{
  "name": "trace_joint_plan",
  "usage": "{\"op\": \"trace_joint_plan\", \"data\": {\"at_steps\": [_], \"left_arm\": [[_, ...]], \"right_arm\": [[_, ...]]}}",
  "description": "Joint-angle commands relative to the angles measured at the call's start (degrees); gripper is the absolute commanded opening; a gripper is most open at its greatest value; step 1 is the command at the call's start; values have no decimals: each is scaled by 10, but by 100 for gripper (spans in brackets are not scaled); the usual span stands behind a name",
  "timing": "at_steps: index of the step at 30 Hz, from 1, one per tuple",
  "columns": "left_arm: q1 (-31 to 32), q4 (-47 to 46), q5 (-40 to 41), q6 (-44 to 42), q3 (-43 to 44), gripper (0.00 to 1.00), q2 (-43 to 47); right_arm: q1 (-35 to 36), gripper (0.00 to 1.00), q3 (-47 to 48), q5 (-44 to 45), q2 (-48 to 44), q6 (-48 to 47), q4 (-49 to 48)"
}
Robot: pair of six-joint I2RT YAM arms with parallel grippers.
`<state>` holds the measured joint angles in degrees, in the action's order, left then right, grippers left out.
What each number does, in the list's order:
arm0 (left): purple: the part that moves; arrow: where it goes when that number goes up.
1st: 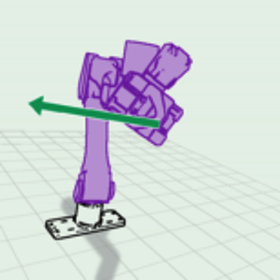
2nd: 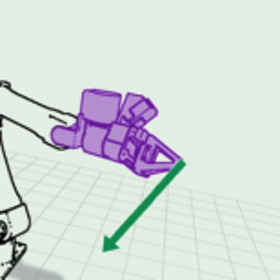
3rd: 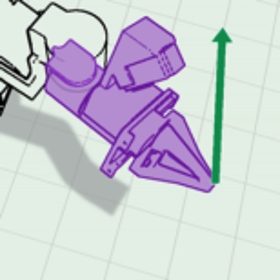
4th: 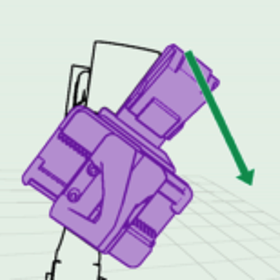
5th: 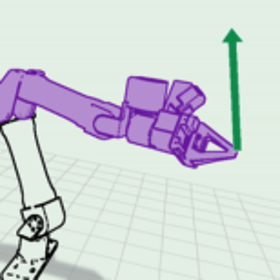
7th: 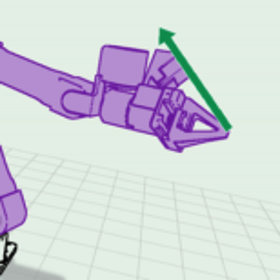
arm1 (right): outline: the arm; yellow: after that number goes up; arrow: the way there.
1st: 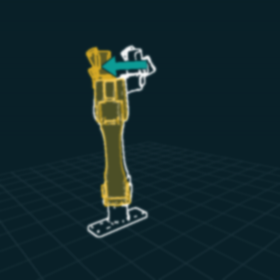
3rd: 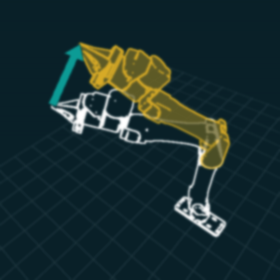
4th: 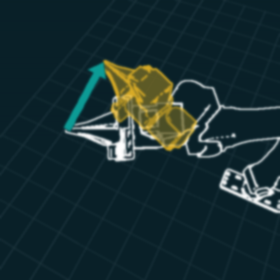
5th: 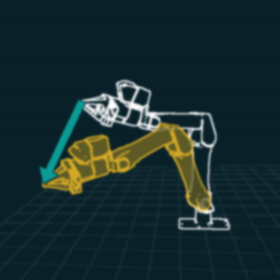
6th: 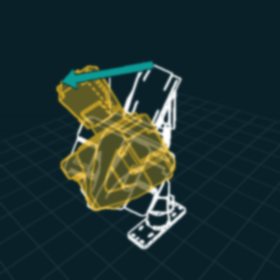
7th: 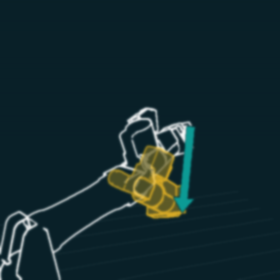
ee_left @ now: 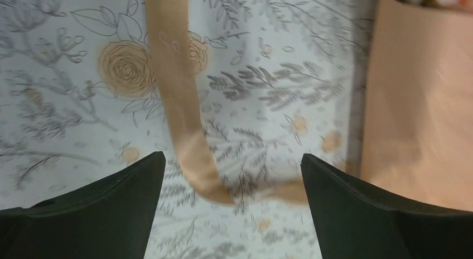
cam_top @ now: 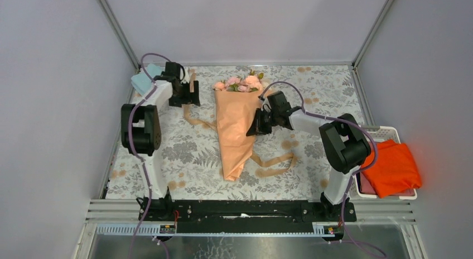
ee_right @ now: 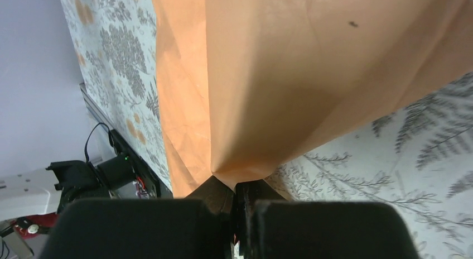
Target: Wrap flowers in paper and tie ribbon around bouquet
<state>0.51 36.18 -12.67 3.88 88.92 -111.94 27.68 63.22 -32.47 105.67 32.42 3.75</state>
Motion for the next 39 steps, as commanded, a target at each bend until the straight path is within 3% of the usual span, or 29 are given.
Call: {"op": "trace_joint_plan", "data": {"at_steps": [1, 5, 8, 9, 11, 13, 14, 22, 25, 27, 30, 35, 39], "left_arm": [[9, -95, 76, 70, 17, 99, -62], [9, -115, 150, 72, 16, 99, -105], [9, -115, 158, 70, 13, 98, -122], [9, -115, 145, 68, 8, 91, -124], [9, -104, 93, 65, 1, 64, -126], [7, -88, 14, 67, -9, 14, -119], [6, -90, -9, 76, -18, 0, -105], [1, -122, -133, 83, -77, 0, 77], [15, -88, -258, 61, -72, 0, 151], [63, -41, -334, 7, -60, 0, 194], [179, -39, -350, -34, -86, 0, 242], [250, -216, -297, 79, -196, 0, 182], [267, -262, -264, 125, -190, 0, 83]], "right_arm": [[24, 0, -39, -3, -46, 38, -74], [37, 0, -70, 1, -58, 51, -91], [47, 0, -82, 4, -64, 54, -95], [50, 0, -84, 4, -62, 54, -97], [51, 0, -91, 4, -57, 58, -105], [52, 0, -95, 5, -50, 61, -114], [52, 0, -97, 6, -47, 62, -119], [51, 0, -105, 12, -28, 46, -120], [51, 0, -110, 10, -21, 46, -127], [52, 0, -109, 6, -12, 46, -129], [52, 0, -109, 2, -2, 48, -131], [52, 0, -119, 14, -5, 52, -130], [51, 3, -125, 31, -18, 62, -133]]}}
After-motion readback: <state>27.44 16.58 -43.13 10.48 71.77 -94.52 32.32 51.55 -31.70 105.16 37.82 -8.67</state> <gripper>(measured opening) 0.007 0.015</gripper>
